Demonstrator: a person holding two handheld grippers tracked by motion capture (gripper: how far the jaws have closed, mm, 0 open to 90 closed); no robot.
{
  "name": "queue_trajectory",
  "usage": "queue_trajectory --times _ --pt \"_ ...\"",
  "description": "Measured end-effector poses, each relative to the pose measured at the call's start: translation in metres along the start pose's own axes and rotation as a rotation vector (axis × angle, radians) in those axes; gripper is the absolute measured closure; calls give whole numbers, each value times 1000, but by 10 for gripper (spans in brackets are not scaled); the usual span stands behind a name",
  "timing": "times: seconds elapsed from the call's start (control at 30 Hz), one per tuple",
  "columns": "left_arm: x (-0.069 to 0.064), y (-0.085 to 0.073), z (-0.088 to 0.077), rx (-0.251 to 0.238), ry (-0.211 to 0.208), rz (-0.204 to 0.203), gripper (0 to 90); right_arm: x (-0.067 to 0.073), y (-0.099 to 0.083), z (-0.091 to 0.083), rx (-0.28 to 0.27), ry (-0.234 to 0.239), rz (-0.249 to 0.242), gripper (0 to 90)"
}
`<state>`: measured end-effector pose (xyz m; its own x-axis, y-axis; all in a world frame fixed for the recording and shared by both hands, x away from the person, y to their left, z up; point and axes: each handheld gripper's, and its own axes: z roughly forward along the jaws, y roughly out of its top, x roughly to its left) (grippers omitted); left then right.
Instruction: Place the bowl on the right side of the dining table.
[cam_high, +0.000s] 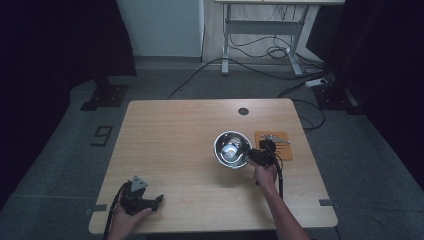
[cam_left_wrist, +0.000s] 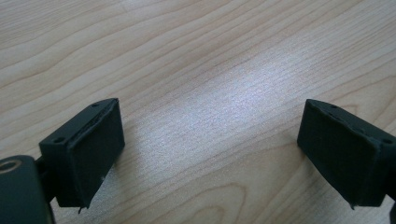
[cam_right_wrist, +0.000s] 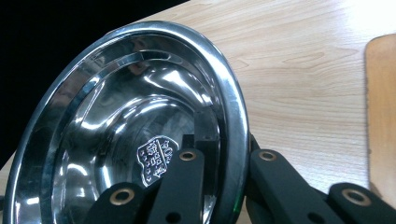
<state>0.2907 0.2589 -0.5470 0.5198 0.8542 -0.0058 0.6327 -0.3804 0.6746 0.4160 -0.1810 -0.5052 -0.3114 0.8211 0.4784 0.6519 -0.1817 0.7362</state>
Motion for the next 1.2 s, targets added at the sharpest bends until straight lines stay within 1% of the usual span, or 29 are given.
queue_trajectory --times 0.37,0.9,1.2 --pt "0 0 0 0 0 0 70 -15 4 -4 -21 -29 31 869" --pt "0 0 0 0 0 0 70 -39 9 -12 -65 -89 82 868" --pt "0 0 0 0 0 0 70 -48 10 -15 -82 -104 94 869"
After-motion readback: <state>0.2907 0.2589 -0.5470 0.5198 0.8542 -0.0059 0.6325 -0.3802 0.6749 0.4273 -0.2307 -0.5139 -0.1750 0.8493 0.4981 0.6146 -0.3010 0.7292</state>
